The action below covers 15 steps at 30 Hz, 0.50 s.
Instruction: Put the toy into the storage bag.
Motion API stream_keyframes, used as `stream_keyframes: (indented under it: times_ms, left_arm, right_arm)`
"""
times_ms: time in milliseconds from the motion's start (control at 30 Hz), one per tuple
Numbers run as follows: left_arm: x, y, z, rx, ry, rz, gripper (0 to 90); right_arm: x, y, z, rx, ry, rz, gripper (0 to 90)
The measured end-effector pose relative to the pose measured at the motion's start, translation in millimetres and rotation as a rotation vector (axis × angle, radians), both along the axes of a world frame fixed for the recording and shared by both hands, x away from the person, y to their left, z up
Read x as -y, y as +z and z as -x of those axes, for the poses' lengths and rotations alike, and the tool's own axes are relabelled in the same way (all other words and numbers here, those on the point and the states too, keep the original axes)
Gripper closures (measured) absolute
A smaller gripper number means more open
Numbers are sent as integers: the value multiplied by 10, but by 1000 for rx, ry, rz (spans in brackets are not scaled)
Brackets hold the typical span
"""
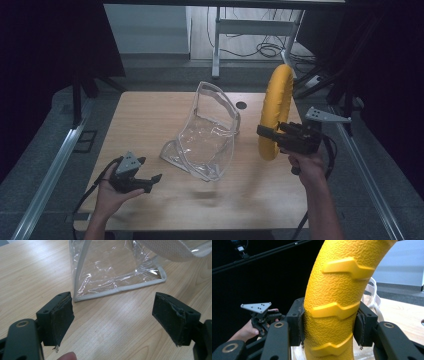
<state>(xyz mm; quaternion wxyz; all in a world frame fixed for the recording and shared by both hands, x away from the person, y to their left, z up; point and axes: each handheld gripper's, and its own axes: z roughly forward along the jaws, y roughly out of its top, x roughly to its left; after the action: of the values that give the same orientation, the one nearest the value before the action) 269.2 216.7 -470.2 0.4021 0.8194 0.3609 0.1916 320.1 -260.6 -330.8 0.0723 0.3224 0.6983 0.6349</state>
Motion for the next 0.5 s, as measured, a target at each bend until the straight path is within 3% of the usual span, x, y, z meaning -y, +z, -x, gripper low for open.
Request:
stream_keyframes:
  times_ms: [500]
  left_arm:
    - [0, -6, -5, 3, -3, -4, 171]
  right_arm:
    - [-186, 186, -33, 52, 8, -37, 506]
